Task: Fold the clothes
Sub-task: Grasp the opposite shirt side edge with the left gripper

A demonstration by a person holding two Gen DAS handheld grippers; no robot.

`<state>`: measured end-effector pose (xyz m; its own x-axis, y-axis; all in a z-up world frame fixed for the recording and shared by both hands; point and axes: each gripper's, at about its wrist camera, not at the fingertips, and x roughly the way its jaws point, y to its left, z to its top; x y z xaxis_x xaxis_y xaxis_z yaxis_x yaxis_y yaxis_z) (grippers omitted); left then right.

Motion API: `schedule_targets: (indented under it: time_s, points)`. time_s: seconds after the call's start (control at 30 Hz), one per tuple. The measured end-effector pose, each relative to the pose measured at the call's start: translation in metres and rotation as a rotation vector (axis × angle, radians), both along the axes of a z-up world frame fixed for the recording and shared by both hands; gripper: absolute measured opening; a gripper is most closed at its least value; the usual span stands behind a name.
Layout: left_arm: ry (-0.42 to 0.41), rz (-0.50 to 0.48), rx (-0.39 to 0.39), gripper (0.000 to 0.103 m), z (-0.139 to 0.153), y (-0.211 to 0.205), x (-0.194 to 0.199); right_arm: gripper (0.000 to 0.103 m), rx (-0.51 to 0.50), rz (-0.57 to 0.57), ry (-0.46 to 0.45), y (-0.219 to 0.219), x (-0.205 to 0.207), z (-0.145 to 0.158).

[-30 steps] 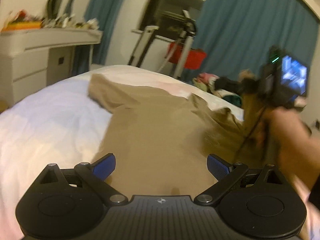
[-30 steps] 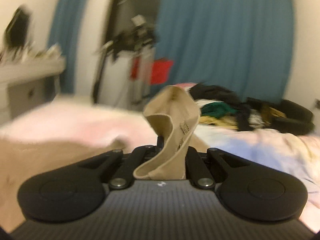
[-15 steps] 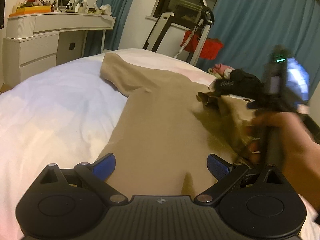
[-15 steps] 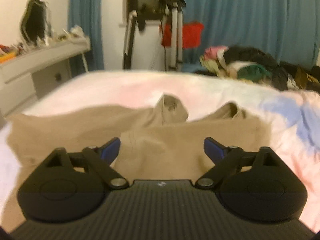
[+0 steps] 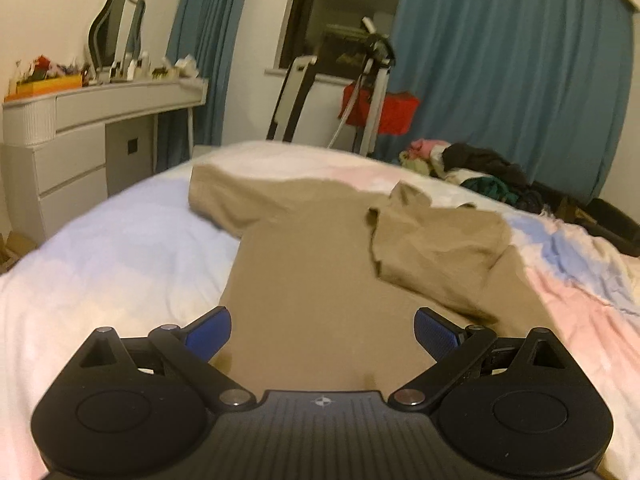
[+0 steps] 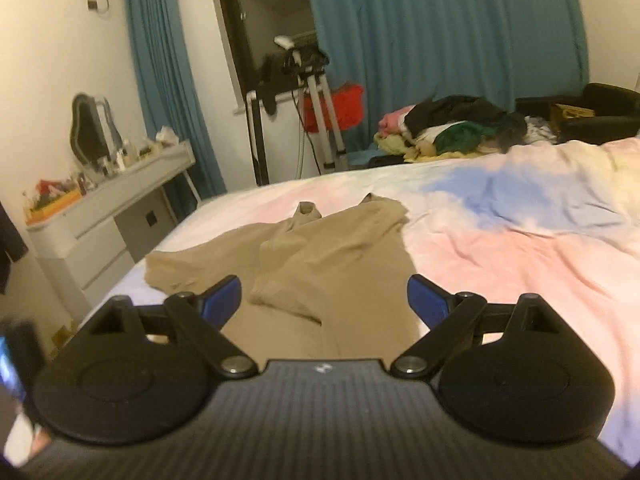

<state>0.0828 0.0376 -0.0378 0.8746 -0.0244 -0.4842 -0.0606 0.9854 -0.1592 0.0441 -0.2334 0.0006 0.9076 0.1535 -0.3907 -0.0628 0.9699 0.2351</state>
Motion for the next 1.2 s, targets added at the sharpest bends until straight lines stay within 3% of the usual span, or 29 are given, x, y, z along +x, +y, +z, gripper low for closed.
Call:
schedule_targets:
  time_s: [0.13, 0.33, 0.53, 0.73, 0.8, 0.87, 1.07, 1.2]
  points:
    - [-0.008, -0.034, 0.038, 0.099, 0.019, -0.008, -0.028, 0.091, 0.021, -0.001, -0.024, -0.014, -0.053, 0.003]
    - [0.029, -0.112, 0.012, 0.098, 0.031, -0.015, -0.070, 0.091, 0.066, -0.033, -0.052, -0.038, -0.100, -0.002]
    - [0.156, -0.204, 0.012, 0.092, 0.012, -0.042, -0.082, 0.091, 0.128, -0.165, -0.119, -0.086, -0.116, 0.002]
    - [0.237, -0.326, 0.096, 0.088, 0.003, -0.114, -0.096, 0.091, 0.291, -0.283, -0.058, -0.135, -0.112, -0.015]
    - [0.269, -0.364, 0.115, 0.085, -0.001, -0.143, -0.102, 0.091, 0.298, -0.306, -0.044, -0.140, -0.110, -0.020]
    - [0.301, -0.403, 0.099, 0.084, -0.004, -0.170, -0.107, 0.091, 0.314, -0.314, -0.033, -0.145, -0.108, -0.024]
    - [0.415, -0.475, -0.047, 0.080, -0.018, -0.234, -0.107, 0.091, 0.389, -0.362, -0.003, -0.160, -0.109, -0.037]
    - [0.472, -0.440, -0.012, 0.076, -0.038, -0.264, -0.089, 0.091, 0.453, -0.417, 0.022, -0.170, -0.107, -0.049]
